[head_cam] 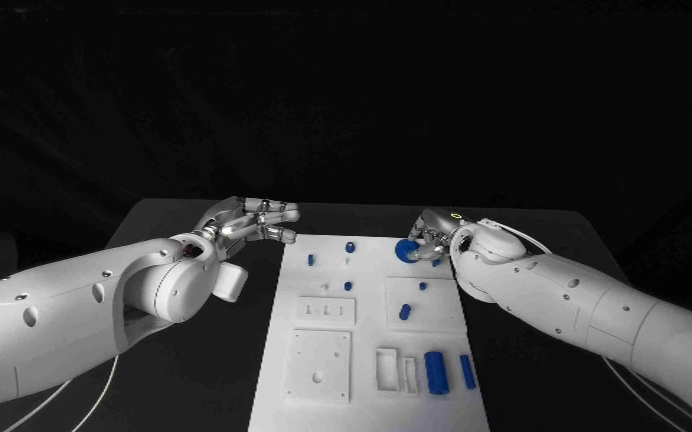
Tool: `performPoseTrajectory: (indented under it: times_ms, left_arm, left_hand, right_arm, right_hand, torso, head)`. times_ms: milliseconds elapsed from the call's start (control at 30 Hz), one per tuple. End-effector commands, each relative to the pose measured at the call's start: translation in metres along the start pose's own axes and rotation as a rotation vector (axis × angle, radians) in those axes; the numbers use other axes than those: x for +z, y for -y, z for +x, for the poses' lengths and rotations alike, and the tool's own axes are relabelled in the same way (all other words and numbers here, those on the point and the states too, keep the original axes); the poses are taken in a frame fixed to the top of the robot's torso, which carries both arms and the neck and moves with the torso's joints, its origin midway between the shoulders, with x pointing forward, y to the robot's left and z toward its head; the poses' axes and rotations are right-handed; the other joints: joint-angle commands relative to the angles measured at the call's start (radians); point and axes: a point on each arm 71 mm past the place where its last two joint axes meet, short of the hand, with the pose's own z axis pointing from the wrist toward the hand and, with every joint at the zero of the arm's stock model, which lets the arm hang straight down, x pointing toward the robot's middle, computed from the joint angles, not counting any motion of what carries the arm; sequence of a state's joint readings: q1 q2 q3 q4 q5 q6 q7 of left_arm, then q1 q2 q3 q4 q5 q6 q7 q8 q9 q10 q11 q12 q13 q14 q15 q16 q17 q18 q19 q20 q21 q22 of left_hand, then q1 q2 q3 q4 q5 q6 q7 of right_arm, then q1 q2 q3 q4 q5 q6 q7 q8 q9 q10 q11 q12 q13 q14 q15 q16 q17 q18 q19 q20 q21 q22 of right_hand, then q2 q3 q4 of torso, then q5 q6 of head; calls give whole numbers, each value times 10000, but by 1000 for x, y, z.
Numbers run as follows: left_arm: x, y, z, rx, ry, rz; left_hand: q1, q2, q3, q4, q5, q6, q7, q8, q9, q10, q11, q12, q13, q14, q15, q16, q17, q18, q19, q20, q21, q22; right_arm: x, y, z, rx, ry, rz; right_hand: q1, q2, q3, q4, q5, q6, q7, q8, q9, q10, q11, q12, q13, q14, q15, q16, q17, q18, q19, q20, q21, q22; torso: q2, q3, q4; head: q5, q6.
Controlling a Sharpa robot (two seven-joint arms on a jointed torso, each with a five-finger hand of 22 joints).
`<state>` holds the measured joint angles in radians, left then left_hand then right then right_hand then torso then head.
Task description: Assemble the parts on the task board
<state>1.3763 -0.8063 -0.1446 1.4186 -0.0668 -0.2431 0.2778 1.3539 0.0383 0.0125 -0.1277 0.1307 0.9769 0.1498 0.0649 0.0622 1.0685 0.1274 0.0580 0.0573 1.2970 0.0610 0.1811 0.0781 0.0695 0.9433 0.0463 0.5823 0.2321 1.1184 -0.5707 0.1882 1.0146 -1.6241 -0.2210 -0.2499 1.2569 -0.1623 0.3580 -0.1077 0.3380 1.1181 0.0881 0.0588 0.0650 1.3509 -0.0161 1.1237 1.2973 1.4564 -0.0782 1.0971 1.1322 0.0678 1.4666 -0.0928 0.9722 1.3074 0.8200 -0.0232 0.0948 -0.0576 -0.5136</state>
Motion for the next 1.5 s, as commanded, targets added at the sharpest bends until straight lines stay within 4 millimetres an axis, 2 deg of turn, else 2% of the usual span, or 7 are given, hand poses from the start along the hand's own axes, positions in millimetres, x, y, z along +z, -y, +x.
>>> performPoseTrajectory:
  times_ms: [33, 267, 567, 767, 1067, 1267, 1500]
  left_arm:
    - [0, 1, 2, -47, -173, 59]
    - [0, 1, 2, -48, -173, 58]
    - [-1, 1, 1, -39, -131, 59]
    - [-1, 2, 2, -42, -140, 62]
    - [-1, 2, 3, -47, -151, 64]
    - [0, 2, 4, -56, -178, 67]
    - [1, 2, 5, -61, -224, 74]
  left_hand:
    - [45, 59, 23, -27, 7, -63, 31, 6, 15, -44, 3, 21, 10, -28, 28, 48, 4, 23, -79, -7, 54, -9]
    - [64, 54, 42, -27, 16, -58, 29, 7, 16, -39, 2, 20, 10, -31, 26, 48, 4, 24, -91, -8, 82, -25]
    - [64, 54, 42, -27, 16, -58, 29, 7, 16, -39, 2, 20, 10, -31, 26, 48, 4, 24, -91, -8, 82, -25]
    - [64, 54, 42, -27, 16, -58, 29, 7, 16, -39, 2, 20, 10, -31, 26, 48, 4, 24, -91, -8, 82, -25]
    - [64, 54, 42, -27, 16, -58, 29, 7, 16, -39, 2, 20, 10, -31, 26, 48, 4, 24, -91, -8, 82, -25]
    - [64, 54, 42, -27, 16, -58, 29, 7, 16, -39, 2, 20, 10, -31, 26, 48, 4, 24, -91, -8, 82, -25]
    - [62, 45, 60, -38, 16, -48, 27, 8, 16, -36, 2, 19, 9, -30, 25, 48, 3, 26, -103, -10, 118, -41]
  right_arm:
    - [-4, -5, 6, -208, -183, 44]
    - [-11, -22, -4, -350, 721, -184]
    - [-25, -57, -16, -280, 1781, -820]
    - [-31, -81, -18, -477, 2263, -1350]
    - [-31, -106, -3, -1072, 2324, -1890]
    - [-28, -117, 11, -1325, 2134, -1979]
    - [-25, -125, 22, -1477, 1960, -2039]
  right_hand:
    - [-91, 46, 75, 14, 26, 166, -39, 42, 32, 87, -8, 77, 54, 30, -38, 44, 2, 89, 354, -68, 45, 1247]
    - [-134, -22, 163, 156, -315, 344, -99, 36, 27, 158, -36, 117, 110, 39, -69, 51, 4, 52, 365, -108, 131, 1260]
    - [12, -281, 294, 791, -1224, 419, -136, 37, 30, 228, -43, 101, 164, 46, -86, 59, -13, 27, 384, -127, 256, 1283]
    - [71, -374, 447, 945, -1392, 436, -142, 38, 30, 256, -36, 97, 183, 45, -95, 66, -22, 6, 394, -138, 349, 1302]
    - [107, -433, 537, 982, -1429, 437, -139, 36, 28, 266, -27, 83, 186, 41, -99, 55, -42, -11, 399, -143, 417, 1316]
    - [98, -453, 569, 997, -1454, 419, -132, 36, 26, 270, -19, 69, 181, 41, -98, 27, -76, -44, 418, -146, 535, 1342]
    - [95, -458, 557, 994, -1435, 386, -122, 33, 23, 261, -15, 52, 174, 39, -99, 23, -86, -47, 413, -152, 526, 1338]
  torso:
    - [-1, -13, 6]
    - [-4, -29, 17]
    - [-3, -21, 4]
    - [-4, -44, 10]
    - [2, -28, 37]
    - [12, -9, 54]
    - [29, -21, 73]
  head:
    - [12, 18]
    - [44, 57]
    - [107, 108]
    - [141, 126]
    - [149, 179]
    - [185, 186]
    - [164, 168]
